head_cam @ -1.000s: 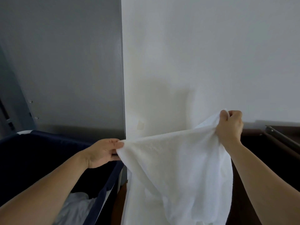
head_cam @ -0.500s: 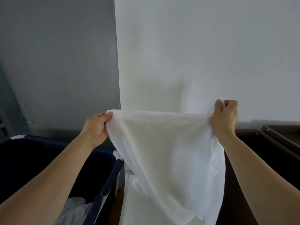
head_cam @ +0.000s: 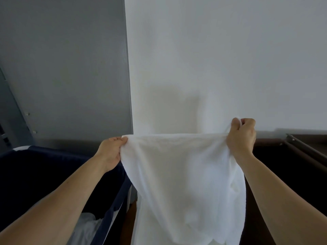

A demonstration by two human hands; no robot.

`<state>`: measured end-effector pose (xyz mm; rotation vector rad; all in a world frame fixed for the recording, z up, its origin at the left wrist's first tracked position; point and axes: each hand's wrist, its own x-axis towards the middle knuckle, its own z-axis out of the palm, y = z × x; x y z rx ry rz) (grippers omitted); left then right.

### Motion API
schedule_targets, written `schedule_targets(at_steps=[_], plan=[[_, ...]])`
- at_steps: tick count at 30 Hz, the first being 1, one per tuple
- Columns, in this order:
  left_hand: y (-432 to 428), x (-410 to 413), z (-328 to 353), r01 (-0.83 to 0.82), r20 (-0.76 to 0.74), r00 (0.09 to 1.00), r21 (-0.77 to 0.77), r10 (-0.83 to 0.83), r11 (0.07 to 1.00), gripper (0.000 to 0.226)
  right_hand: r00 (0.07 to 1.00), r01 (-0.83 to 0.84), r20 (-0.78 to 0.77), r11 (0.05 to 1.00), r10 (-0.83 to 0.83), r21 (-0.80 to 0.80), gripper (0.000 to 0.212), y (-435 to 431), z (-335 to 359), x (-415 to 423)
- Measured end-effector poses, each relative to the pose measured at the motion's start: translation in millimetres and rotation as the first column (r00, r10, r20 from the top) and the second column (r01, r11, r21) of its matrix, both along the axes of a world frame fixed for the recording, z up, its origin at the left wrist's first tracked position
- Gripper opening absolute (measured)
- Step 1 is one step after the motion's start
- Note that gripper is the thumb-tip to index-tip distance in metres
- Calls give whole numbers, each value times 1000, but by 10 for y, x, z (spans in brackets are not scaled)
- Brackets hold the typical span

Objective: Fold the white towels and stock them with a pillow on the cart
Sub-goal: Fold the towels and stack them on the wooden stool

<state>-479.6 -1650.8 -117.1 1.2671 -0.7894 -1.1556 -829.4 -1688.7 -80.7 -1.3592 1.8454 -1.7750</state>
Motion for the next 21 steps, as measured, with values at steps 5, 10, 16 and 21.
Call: schedule_targets(at_steps=[5, 10, 16, 21], plan=[[60, 24, -36, 110, 169, 978, 90, -124, 990, 23, 999, 31, -9, 999, -31, 18, 26, -13, -59, -78], [72, 1, 17, 64, 278, 956, 112, -93, 992, 19, 996, 78, -50, 995, -75, 62, 22, -24, -107, -101], [-108, 32, -13, -273, -5, 961, 137, 276, 952, 14, 984, 153, -108, 981, -140, 118, 24, -33, -104, -193], [-184, 315, -154, -466, 162, 885, 348, 437, 814, 31, 969, 247, -57, 956, -241, 161, 28, 30, -151, -507]])
